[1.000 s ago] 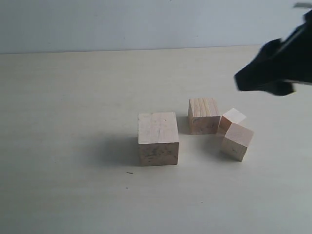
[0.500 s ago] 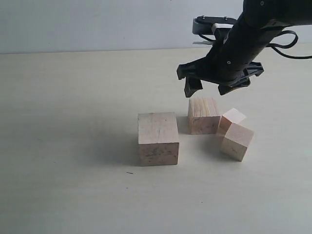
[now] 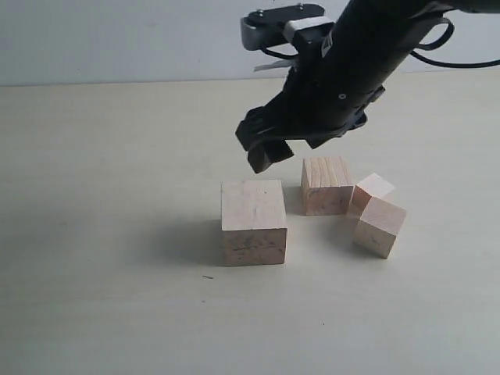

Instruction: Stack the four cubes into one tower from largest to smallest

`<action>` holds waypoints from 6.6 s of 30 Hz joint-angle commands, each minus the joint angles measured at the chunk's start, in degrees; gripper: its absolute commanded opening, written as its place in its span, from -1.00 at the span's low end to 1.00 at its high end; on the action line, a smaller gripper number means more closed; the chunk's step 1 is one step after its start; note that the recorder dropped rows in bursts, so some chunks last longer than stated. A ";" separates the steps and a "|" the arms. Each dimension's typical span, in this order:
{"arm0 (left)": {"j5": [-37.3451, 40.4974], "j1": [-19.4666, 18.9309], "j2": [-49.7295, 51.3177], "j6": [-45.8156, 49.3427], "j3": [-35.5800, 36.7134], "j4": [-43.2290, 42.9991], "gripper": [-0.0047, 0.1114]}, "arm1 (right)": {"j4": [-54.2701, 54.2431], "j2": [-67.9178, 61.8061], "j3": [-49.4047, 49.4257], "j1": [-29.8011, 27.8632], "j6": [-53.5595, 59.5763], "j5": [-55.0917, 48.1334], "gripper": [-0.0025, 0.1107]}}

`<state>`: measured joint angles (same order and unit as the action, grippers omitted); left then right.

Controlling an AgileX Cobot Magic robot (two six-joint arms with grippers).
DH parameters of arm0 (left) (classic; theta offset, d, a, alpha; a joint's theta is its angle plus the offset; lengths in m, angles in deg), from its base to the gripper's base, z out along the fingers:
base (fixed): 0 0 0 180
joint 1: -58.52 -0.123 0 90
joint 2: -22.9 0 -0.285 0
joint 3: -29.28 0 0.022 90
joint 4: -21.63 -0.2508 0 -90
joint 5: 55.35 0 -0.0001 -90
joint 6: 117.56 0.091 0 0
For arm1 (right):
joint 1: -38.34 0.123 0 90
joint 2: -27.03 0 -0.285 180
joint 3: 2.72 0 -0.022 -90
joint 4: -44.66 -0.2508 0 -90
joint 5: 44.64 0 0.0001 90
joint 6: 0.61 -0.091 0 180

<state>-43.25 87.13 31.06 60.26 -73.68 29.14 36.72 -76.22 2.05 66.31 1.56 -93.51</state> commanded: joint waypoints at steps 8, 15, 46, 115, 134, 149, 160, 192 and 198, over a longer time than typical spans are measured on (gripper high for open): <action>-0.16 -0.15 -0.38 0.16 0.18 0.11 -0.92 | -0.59 9.67 10.75 8.03 -4.17 1.71 -0.14; -0.16 -0.15 -0.38 0.16 0.18 0.11 -0.92 | -8.16 15.75 23.32 8.24 -5.06 10.90 -0.72; -0.16 -0.15 -0.38 0.16 0.18 0.11 -0.92 | -9.39 -8.69 12.83 5.87 2.47 20.35 -0.95; -0.16 -0.15 -0.38 0.16 0.18 0.11 -0.92 | 6.80 -3.21 7.08 -10.40 -6.78 6.26 -0.33; -0.16 -0.15 -0.38 0.16 0.18 0.11 -0.92 | 6.80 -12.01 3.63 -10.67 -14.32 13.40 0.62; -0.16 -0.15 -0.38 0.16 0.18 0.11 -0.92 | 7.18 -20.45 -1.31 -10.67 -14.32 12.68 0.26; -0.16 -0.15 -0.38 0.16 0.18 0.11 -0.92 | 10.01 -8.78 -1.31 -10.08 -12.51 7.57 -0.81; -0.16 -0.15 -0.38 0.16 0.18 0.11 -0.92 | 6.33 -6.58 -13.69 8.06 -20.05 -7.33 -0.81; -0.16 -0.15 -0.38 0.16 0.18 0.11 -0.92 | 6.45 -6.57 -13.69 8.06 -28.55 -7.87 -0.82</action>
<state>-43.25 87.13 31.06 60.26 -73.68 29.14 43.04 -83.00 -10.98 74.26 -22.91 -101.53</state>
